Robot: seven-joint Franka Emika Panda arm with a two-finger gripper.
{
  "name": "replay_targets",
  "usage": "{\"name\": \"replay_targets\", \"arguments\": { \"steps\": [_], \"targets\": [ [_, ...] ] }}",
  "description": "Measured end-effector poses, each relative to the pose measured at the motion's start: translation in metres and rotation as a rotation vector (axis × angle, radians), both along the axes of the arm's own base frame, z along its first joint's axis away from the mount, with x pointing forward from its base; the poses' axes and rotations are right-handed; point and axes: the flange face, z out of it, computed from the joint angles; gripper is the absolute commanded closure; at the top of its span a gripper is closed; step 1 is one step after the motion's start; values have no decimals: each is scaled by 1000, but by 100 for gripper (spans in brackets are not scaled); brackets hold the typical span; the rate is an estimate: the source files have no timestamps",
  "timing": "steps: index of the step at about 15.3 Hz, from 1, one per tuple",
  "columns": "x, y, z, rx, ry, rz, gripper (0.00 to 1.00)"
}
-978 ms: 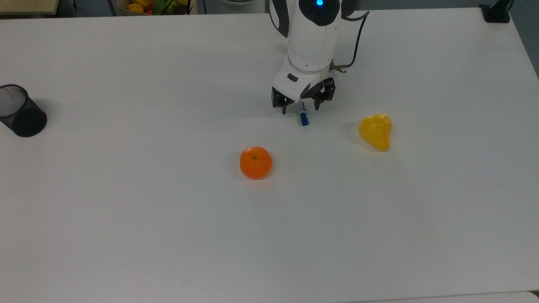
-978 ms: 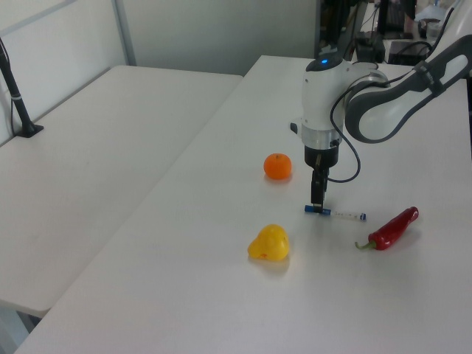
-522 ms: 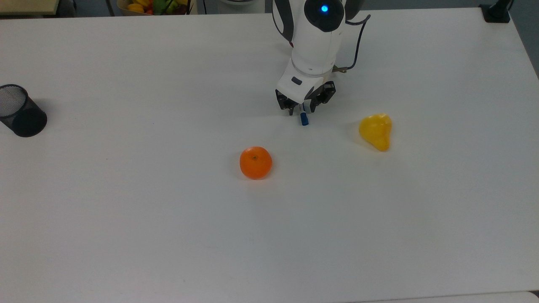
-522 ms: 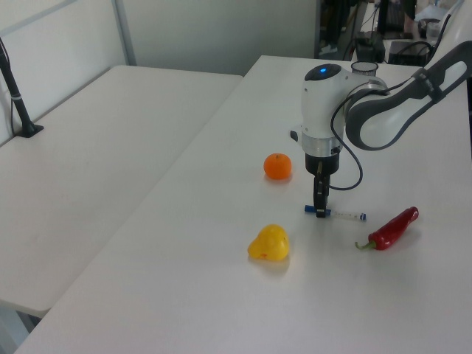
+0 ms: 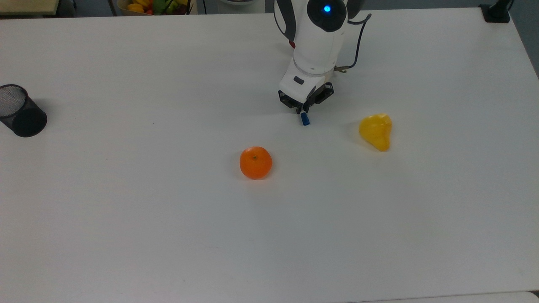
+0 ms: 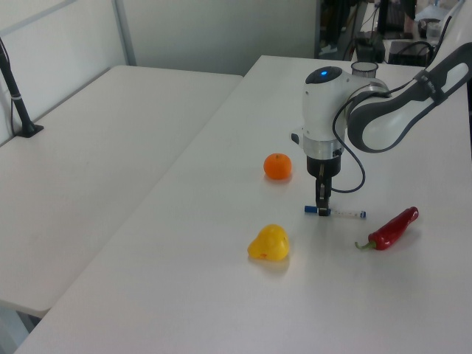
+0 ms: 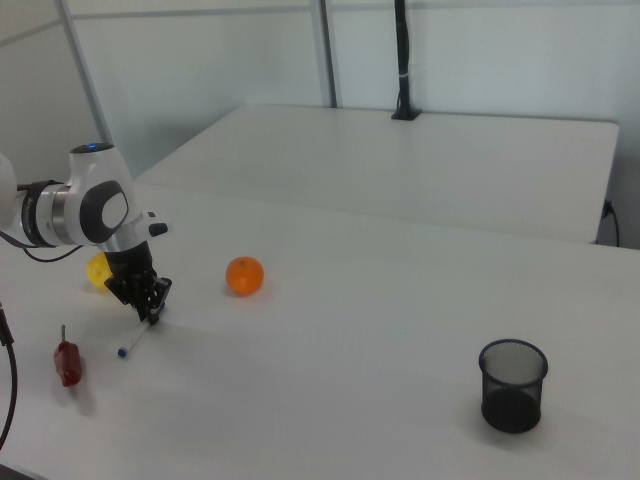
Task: Place marker
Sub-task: 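Close the gripper on the marker, then lift the marker and carry it toward the black mesh pen cup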
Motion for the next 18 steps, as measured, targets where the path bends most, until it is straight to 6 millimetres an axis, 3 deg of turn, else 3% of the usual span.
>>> {"name": "replay_targets", "arguments": {
  "steps": [4,7,12,15,18],
  "targets": [
    [4,-6,17,8,-26,-11,100],
    [7,-20,51,14,-62,-36,100],
    [3,-61,147,30,-140,-109,100],
    [-4,-99,206,47,-125,-160,100],
    [-11,-140,252,66,-116,-198,100]
  ]
}}
